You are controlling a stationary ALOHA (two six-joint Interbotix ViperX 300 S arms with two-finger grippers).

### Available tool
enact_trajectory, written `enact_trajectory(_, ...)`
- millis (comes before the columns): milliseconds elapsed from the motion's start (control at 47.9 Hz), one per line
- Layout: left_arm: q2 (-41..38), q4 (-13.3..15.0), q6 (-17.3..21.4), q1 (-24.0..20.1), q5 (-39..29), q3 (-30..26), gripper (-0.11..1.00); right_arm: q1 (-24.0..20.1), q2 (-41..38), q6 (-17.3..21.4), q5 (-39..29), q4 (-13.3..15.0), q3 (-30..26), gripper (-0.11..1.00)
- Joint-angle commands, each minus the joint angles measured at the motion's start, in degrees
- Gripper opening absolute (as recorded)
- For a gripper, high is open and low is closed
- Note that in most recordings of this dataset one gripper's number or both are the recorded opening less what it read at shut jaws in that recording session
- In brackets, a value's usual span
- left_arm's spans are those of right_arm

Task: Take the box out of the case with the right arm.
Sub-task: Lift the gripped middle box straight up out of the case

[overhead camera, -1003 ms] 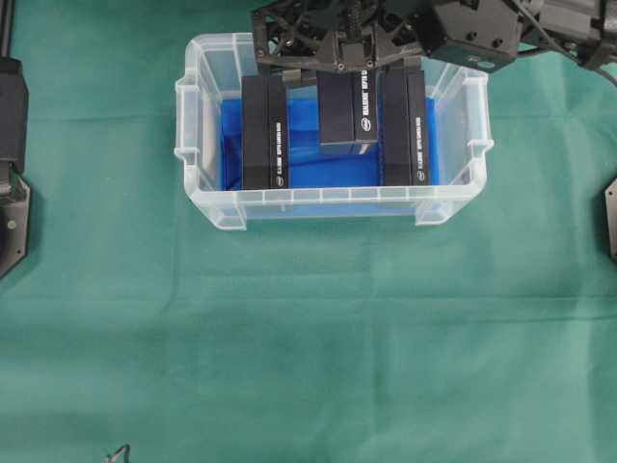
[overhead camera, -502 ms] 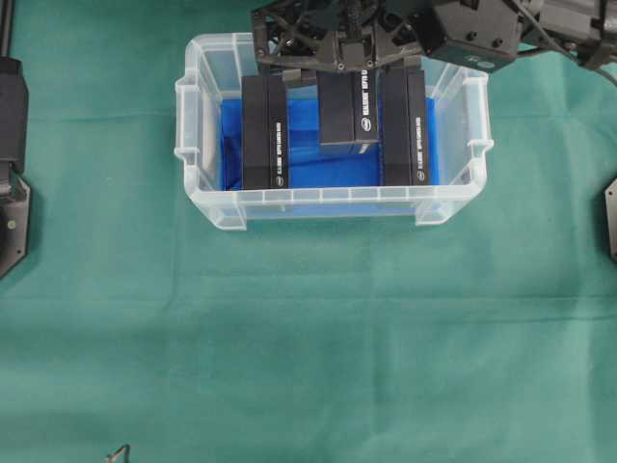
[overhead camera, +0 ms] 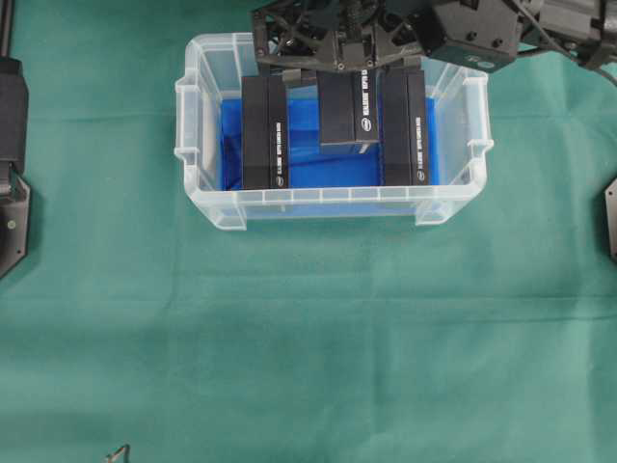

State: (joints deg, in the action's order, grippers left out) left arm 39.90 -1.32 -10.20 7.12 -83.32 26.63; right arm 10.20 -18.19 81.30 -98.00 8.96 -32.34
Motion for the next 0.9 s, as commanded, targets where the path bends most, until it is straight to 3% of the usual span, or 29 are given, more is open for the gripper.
enact_trajectory(0,0.0,-0.2,0.0,0.2,0.2,-1.5,0.0,-0.2,3.5,-0.1,0.0,0.4,-1.7,0.66)
enact_trajectory(878,-0.1,-0.2,0.1,0.2,-0.6,-1.5,0.0,-0.4,3.5,0.3,-0.1,0.3,-1.8,0.66)
